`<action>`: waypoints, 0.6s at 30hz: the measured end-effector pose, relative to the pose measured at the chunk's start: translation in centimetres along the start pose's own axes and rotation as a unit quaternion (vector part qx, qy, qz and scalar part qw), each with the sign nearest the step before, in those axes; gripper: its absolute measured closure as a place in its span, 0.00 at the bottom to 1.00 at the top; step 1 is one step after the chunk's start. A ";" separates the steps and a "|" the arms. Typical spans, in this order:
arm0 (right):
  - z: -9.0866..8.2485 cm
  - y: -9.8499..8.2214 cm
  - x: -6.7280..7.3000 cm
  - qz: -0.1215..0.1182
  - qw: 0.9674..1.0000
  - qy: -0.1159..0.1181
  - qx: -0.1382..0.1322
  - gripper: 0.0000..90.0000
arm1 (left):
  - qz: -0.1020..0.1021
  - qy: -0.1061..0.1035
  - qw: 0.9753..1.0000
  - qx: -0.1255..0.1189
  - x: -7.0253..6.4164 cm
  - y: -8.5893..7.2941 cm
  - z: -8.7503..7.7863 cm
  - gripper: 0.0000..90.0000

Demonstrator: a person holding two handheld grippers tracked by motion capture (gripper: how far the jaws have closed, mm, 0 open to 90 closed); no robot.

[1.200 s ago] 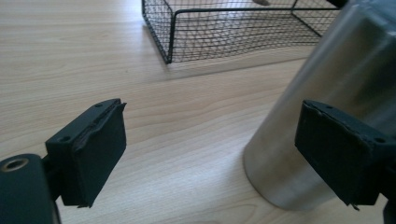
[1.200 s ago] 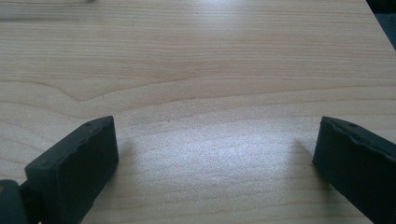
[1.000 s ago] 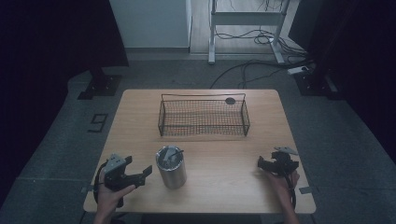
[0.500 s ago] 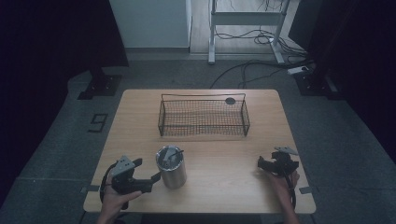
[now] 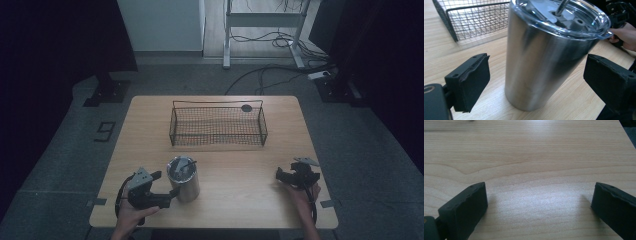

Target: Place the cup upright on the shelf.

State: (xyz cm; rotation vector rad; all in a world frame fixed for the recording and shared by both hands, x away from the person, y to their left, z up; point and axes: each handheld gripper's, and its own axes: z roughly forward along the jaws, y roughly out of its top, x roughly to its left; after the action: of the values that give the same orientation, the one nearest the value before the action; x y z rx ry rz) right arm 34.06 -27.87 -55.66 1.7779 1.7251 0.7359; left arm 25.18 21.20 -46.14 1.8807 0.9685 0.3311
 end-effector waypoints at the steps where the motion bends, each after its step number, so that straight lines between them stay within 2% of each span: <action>1: 0.0 0.0 0.0 0.000 1.000 0.000 0.000 0.00 | 0.003 -0.002 1.000 0.001 -0.1 0.0 0.1 0.08; 7: 0.0 0.0 0.0 0.000 1.000 0.000 0.000 0.00 | 0.016 -0.005 1.000 0.008 -0.6 0.0 0.8 0.07; 18: 0.0 0.0 0.0 0.000 1.000 0.000 0.000 0.00 | 0.020 0.003 1.000 0.018 -1.1 0.0 2.1 0.06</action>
State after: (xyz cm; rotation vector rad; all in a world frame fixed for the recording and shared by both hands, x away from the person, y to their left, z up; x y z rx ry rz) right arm 34.06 -27.87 -55.65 1.7783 1.7250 0.7348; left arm 25.72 19.05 -47.03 1.9343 0.9476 0.3450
